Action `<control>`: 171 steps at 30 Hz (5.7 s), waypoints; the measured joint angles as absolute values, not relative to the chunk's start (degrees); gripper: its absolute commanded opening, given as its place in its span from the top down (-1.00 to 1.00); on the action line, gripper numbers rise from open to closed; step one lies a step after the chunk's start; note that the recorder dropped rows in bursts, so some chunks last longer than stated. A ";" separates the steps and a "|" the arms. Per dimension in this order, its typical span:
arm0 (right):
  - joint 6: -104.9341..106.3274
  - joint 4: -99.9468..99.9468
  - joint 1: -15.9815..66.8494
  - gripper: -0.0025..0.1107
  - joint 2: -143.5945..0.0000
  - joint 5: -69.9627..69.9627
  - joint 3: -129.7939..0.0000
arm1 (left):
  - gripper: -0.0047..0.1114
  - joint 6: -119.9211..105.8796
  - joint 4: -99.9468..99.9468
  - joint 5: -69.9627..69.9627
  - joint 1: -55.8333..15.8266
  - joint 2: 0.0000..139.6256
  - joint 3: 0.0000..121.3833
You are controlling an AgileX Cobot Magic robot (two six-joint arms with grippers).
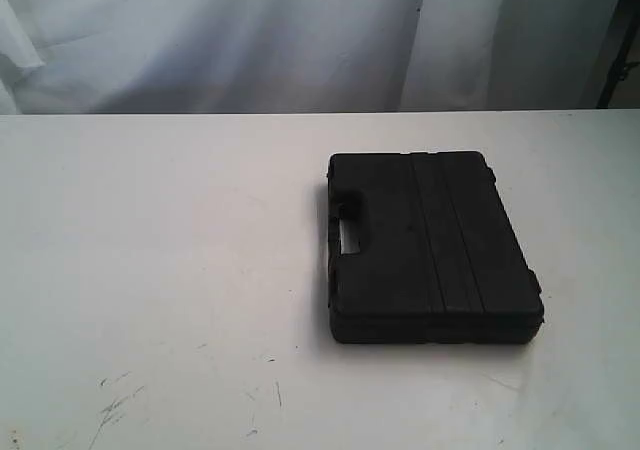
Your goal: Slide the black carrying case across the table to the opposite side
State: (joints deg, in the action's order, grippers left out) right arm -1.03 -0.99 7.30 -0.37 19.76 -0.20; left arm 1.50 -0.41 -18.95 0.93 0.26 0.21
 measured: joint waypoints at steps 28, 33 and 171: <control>-4.68 -3.63 7.30 0.96 -0.28 -20.26 -0.57 | 0.92 1.50 -0.41 -18.95 0.93 0.26 0.21; -5.63 -5.08 7.30 0.96 -0.25 -14.87 -8.40 | 0.92 1.50 -0.41 -18.95 0.93 0.26 0.21; -32.07 -1.28 38.30 0.34 -137.18 63.17 -116.26 | 0.92 1.39 -0.41 -18.95 0.93 0.26 0.21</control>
State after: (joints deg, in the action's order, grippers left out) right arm -32.07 -1.28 38.30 -137.18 63.17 -116.26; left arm 1.39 -0.41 -18.95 0.93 0.26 0.21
